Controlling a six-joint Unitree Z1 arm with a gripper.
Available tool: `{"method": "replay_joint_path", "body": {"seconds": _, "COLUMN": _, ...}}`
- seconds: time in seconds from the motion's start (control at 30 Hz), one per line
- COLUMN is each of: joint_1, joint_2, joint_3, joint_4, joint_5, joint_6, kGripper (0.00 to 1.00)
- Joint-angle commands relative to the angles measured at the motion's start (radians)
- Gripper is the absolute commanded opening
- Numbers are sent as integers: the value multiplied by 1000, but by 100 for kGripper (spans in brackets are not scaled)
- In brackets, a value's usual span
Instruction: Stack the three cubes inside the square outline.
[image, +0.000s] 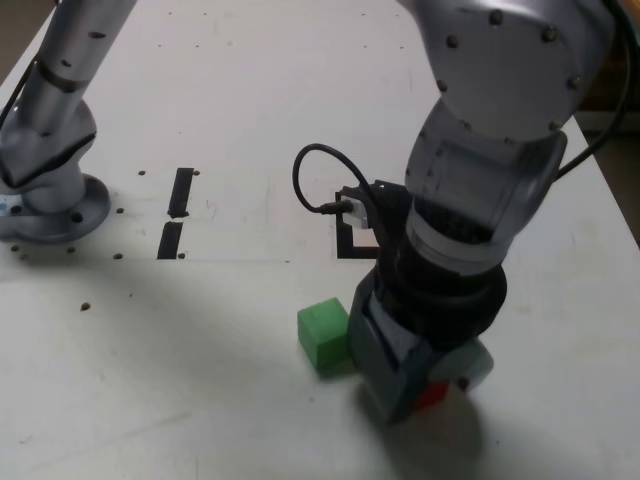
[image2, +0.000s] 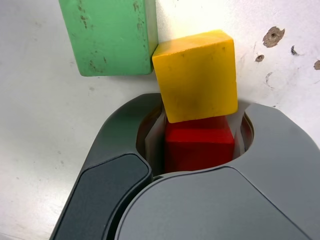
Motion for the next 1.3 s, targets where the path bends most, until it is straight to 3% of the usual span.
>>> {"method": "replay_joint_path", "body": {"seconds": 0.0, "joint_1": -1, "joint_2": -6, "joint_3": -16, "joint_4": 15, "joint_5": 10, "joint_6": -1, "kGripper": 35}}
{"method": "replay_joint_path", "body": {"seconds": 0.23, "joint_1": -1, "joint_2": -29, "joint_3": -85, "joint_4": 113, "joint_5": 51, "joint_6": -1, "kGripper": 31}}
{"method": "replay_joint_path", "body": {"seconds": 0.4, "joint_1": 9, "joint_2": -94, "joint_3": -135, "joint_4": 226, "joint_5": 106, "joint_6": 6, "kGripper": 30}}
{"method": "replay_joint_path", "body": {"seconds": 0.5, "joint_1": 40, "joint_2": -144, "joint_3": -127, "joint_4": 268, "joint_5": 132, "joint_6": 32, "kGripper": 30}}
{"method": "replay_joint_path", "body": {"seconds": 0.63, "joint_1": 114, "joint_2": -208, "joint_3": -69, "joint_4": 290, "joint_5": 138, "joint_6": 108, "kGripper": 29}}
{"method": "replay_joint_path", "body": {"seconds": 0.9, "joint_1": 304, "joint_2": -297, "joint_3": 101, "joint_4": 260, "joint_5": 137, "joint_6": 367, "kGripper": 28}}
{"method": "replay_joint_path", "body": {"seconds": 1.27, "joint_1": 425, "joint_2": -319, "joint_3": 301, "joint_4": 40, "joint_5": 115, "joint_6": 583, "kGripper": 28}}
